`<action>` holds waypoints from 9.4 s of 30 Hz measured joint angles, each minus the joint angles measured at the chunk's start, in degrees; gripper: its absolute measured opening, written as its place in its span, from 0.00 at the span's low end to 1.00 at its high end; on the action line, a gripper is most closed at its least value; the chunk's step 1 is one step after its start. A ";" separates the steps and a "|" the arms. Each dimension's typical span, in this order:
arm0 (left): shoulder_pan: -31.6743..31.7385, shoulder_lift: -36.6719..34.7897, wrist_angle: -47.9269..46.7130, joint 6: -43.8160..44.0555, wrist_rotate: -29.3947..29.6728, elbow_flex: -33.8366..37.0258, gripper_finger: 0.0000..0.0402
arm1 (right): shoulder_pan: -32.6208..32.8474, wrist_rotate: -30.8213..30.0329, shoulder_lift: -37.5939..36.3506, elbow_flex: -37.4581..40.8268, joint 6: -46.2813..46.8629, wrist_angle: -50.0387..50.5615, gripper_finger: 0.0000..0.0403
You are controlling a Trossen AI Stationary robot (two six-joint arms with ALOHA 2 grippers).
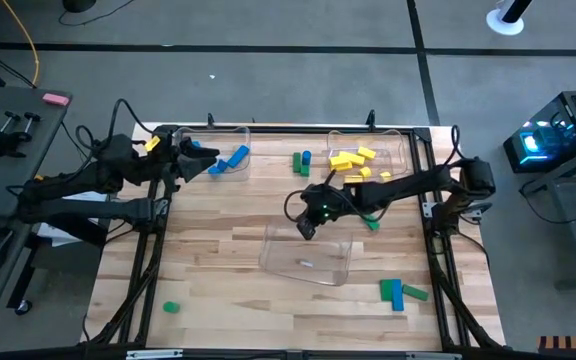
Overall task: Sort blocks
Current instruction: Adjust the bottom transparent bin, then put the blue block into the left transparent bin, then put the green block into the bottom transparent bin
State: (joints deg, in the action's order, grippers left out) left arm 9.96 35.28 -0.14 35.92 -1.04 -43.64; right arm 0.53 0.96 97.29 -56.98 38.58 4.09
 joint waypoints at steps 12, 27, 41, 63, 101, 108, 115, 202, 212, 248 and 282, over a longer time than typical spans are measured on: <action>-1.94 0.25 0.01 -0.02 0.16 0.00 0.46 | 1.05 2.56 1.76 -0.91 -5.77 -3.91 0.00; -1.92 0.16 -1.33 0.04 0.02 0.00 0.46 | 5.34 -2.82 -16.77 -3.75 -5.64 37.50 0.00; -1.92 0.19 -3.29 -0.13 0.30 0.00 0.46 | 44.18 0.04 -26.93 8.37 70.63 37.15 0.00; -1.92 0.19 -3.50 -0.11 0.44 0.00 0.46 | 51.37 10.34 -10.96 8.43 92.38 34.75 0.59; -1.84 0.67 -3.41 -0.49 3.20 0.00 0.46 | 36.06 -17.45 -24.53 -9.06 59.44 65.19 0.30; -1.84 1.94 -1.38 4.40 4.76 0.02 0.46 | 9.37 -14.88 -20.05 -6.57 15.05 35.87 0.30; -1.92 2.85 8.73 9.88 2.78 0.02 0.46 | -7.57 0.00 -2.86 -9.73 -4.95 2.79 0.30; -2.11 6.59 13.43 9.01 4.24 0.02 0.46 | -28.89 -5.47 36.12 -57.60 -29.26 58.43 0.41; -2.12 6.57 13.52 8.96 4.24 0.02 0.46 | -29.20 -5.87 35.85 -64.19 -32.96 65.34 0.31; -4.15 7.31 9.65 14.92 -10.43 -0.04 0.46 | -25.59 9.52 34.09 -78.12 -16.08 27.12 0.77; -75.58 45.18 -56.42 46.05 2.76 -14.47 0.46 | -30.74 1.44 13.82 -73.27 -31.71 55.34 0.77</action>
State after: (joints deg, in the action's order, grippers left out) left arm -65.63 80.45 -56.56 81.97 1.73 -58.11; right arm -30.21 2.39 111.11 -130.26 6.86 59.43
